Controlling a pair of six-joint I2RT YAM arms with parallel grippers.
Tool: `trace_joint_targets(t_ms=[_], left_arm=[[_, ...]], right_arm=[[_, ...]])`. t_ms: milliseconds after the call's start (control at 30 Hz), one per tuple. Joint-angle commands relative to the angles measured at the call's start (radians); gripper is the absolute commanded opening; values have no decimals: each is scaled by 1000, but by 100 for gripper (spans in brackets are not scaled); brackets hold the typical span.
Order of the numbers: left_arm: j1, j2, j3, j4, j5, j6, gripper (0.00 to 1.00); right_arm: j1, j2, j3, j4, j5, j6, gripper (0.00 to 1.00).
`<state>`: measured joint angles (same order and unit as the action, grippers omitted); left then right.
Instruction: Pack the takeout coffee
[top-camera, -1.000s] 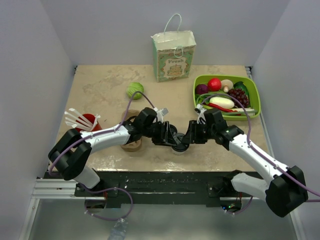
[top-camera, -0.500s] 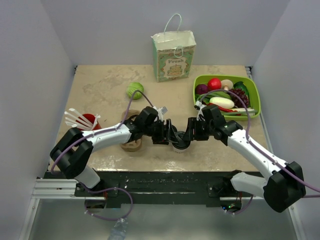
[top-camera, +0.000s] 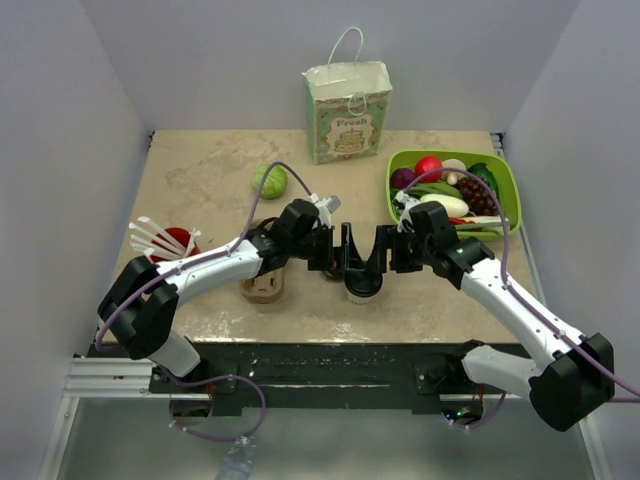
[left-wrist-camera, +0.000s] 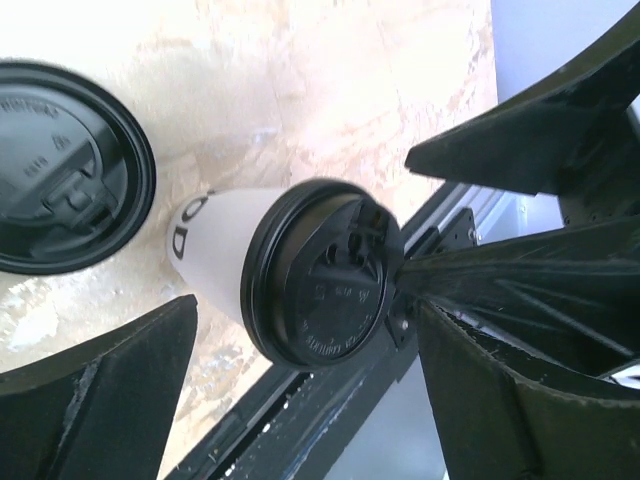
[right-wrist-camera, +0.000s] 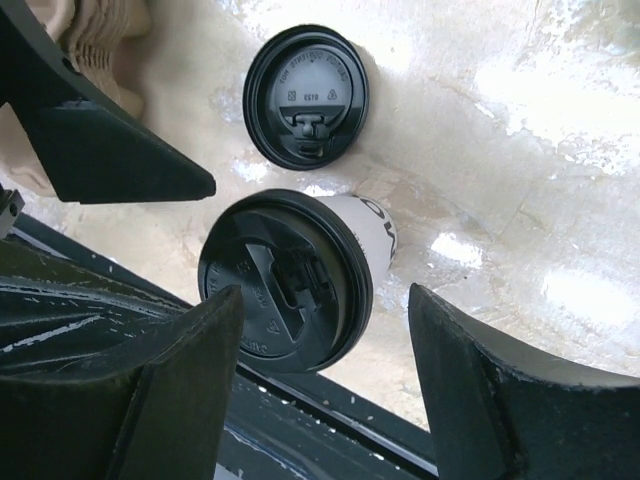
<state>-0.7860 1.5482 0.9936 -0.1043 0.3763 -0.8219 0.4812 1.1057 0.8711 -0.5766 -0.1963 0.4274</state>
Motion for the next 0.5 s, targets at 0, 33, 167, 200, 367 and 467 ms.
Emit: trace_joint_targets(t_ms=[0,33,167,200,367,467], left_arm=[[13,15,65,-17,-59,40,91],[17,33,69,-20,-56,38,90],[27,70,45,31,45,52,87],[27,76,40,40,56,49,85],[28,95,2,52,75,40,75],[30,95,-15,58,73,33,66]], right_arm=[[-4,-3,-1,81,34,17,69],[-4,3,-6,95,26,17,69],[-6,31,-35,121,-15,24,66],[-4,34,-53,126,-21,24,66],[-6,23,-115,175,-43,60,64],[-6,29,-147,199,-45,77,62]])
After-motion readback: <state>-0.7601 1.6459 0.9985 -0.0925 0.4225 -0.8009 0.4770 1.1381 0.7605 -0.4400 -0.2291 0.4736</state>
